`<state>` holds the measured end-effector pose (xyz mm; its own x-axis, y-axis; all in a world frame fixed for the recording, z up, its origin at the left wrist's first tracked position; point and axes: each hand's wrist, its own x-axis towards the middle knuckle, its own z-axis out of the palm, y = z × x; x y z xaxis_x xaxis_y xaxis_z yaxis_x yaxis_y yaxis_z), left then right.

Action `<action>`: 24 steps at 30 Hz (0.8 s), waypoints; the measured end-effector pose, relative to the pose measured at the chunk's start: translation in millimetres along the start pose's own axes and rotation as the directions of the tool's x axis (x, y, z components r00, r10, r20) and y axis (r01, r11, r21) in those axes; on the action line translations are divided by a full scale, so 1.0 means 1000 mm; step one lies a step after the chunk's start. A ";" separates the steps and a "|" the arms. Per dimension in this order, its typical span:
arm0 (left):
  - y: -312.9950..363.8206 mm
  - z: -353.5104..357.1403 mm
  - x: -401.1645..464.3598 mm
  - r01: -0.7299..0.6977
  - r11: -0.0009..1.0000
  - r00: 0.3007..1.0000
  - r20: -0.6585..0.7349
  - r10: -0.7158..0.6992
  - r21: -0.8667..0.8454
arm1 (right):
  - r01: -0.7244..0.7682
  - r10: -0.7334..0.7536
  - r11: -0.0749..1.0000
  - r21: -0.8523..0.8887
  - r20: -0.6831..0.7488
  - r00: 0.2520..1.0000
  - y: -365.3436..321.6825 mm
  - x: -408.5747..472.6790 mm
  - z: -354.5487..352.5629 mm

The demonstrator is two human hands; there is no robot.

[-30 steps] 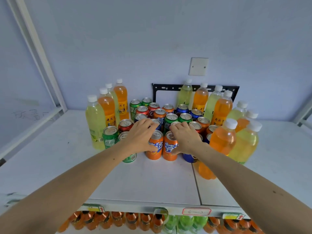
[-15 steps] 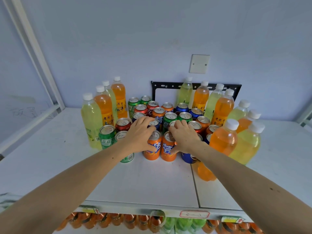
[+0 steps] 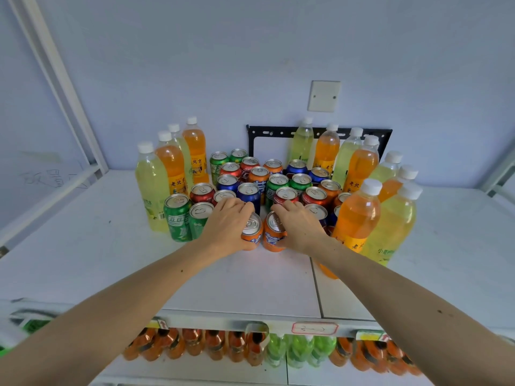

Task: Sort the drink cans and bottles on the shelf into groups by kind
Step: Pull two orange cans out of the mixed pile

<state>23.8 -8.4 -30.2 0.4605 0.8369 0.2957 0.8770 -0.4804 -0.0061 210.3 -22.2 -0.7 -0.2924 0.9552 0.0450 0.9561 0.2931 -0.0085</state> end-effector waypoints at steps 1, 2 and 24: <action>0.002 -0.001 -0.002 0.005 1.000 1.000 0.003 -0.005 0.014 | -0.006 0.006 1.000 0.008 -0.005 1.000 -0.001 -0.003 0.001; 0.004 -0.002 -0.003 0.015 1.000 1.000 0.008 -0.015 0.012 | -0.012 0.012 1.000 0.016 -0.009 1.000 -0.001 -0.007 0.001; 0.053 -0.038 -0.062 0.166 0.901 0.965 0.253 -0.065 -0.401 | -0.090 0.080 0.981 0.171 0.063 0.995 -0.006 -0.112 -0.010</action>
<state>36.2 -96.1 -12.6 0.4218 0.9056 0.0440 0.8117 -0.3987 0.4268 237.1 -131.2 3.9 -0.2153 0.9764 -0.0191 0.9608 0.2083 -0.1830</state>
